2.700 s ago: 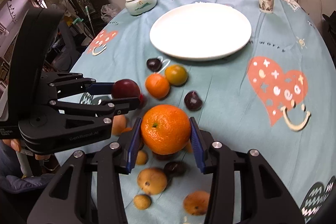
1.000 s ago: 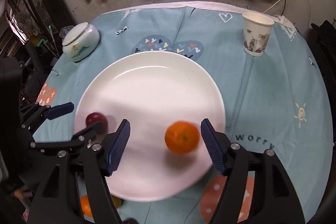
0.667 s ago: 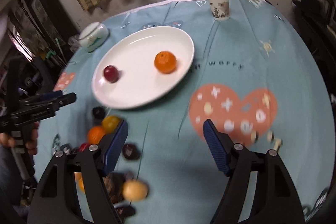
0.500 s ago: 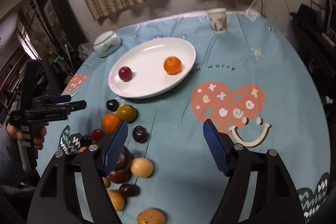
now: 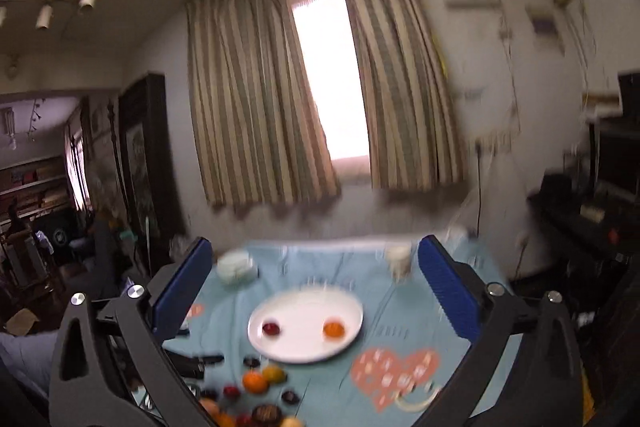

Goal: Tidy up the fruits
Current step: 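Lift both open tools away from the plate toward the fruit cluster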

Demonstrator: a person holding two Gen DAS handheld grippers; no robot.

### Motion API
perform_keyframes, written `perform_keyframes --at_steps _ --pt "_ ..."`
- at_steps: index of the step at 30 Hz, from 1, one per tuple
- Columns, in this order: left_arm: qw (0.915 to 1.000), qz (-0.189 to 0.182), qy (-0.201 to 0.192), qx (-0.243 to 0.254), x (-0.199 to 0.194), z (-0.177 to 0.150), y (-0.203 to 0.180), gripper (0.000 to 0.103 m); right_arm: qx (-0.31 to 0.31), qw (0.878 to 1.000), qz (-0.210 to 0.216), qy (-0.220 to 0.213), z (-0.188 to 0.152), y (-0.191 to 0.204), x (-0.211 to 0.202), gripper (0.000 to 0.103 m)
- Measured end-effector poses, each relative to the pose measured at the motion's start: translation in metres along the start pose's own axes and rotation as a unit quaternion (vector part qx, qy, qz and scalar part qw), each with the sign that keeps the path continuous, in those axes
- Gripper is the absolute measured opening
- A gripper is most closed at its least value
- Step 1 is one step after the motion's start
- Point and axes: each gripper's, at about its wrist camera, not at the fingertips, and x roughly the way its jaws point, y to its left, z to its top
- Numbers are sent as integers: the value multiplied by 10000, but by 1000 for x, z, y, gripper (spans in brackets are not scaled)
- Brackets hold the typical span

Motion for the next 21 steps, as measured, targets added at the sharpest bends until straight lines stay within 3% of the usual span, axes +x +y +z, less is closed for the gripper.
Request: perform_keyframes --at_steps 5,7,8,11,12,17,21 --pt "9999 -1 -114 13 -9 2 -3 90 -273 9906 -457 -1256 53 18 -51 102" --pt "9999 12 -153 22 -12 3 -3 90 -149 9897 -259 -1400 57 21 -63 102" --pt "9998 9 -172 22 -13 3 -4 91 -135 9909 125 -1332 56 23 -67 102" --pt "9999 29 -168 28 -15 1 -4 91 -210 9924 1077 -550 49 30 -52 102" --pt "9999 31 -156 35 -15 0 -4 91 -192 9923 1168 -376 44 33 -51 102" --pt "9999 66 -116 40 -17 -6 -3 91 334 9876 1283 839 -4 31 2 102" --pt "9998 153 -86 92 -19 -15 1 91 656 9663 1003 2279 -72 26 44 102"
